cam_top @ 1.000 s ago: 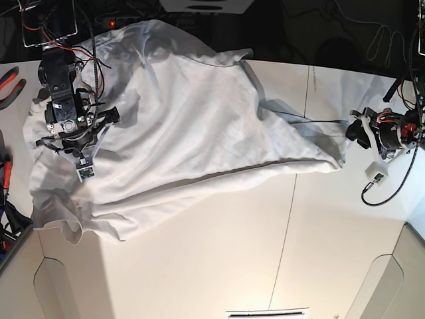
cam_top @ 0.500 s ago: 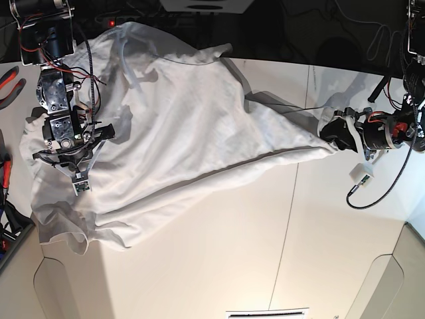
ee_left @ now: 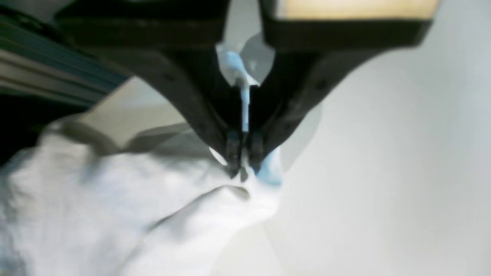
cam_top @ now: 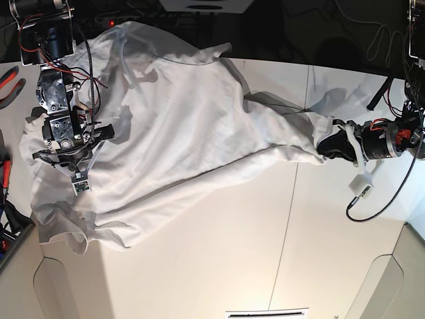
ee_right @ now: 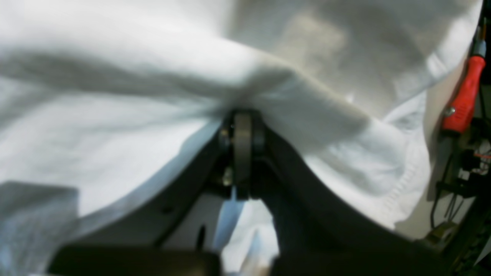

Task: Layout the t-shirt on the table in an organized manner, then fold the t-shirt properly
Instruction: 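Grasp the shirt edge with the left gripper and lift it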

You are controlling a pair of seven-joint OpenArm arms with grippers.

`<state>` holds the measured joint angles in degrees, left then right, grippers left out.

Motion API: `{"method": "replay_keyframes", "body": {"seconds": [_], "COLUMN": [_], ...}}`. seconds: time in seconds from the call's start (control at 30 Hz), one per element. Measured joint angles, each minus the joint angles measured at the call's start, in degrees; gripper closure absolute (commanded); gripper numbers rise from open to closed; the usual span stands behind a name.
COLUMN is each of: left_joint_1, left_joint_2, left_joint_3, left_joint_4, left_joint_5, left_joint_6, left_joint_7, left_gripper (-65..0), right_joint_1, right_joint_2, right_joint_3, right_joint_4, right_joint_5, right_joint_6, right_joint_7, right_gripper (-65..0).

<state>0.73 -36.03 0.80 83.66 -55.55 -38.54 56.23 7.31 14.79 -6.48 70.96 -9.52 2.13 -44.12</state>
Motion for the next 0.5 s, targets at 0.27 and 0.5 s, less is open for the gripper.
{"method": "replay_keyframes", "body": {"seconds": [0.27,0.5], "left_joint_1": [-2.01,-2.03], "left_joint_2": [5.29,11.65], "left_joint_3": [0.00,0.39], "left_joint_4": [26.36,40.04], "left_joint_5": [-9.29,-9.66], "left_joint_6": [-0.90,-1.14], "left_joint_7": [3.76,2.34], "left_gripper": [0.0,0.0], "right_joint_1": [0.00,0.00], "right_joint_2": [-0.07,-2.91], "right_joint_3": [0.00,0.09], "right_joint_4": [0.02,0.00], "right_joint_5": [0.02,-0.66], "right_joint_6": [-0.02,-0.02], "right_joint_7": [-0.04,-0.22], "right_gripper": [0.0,0.0]}}
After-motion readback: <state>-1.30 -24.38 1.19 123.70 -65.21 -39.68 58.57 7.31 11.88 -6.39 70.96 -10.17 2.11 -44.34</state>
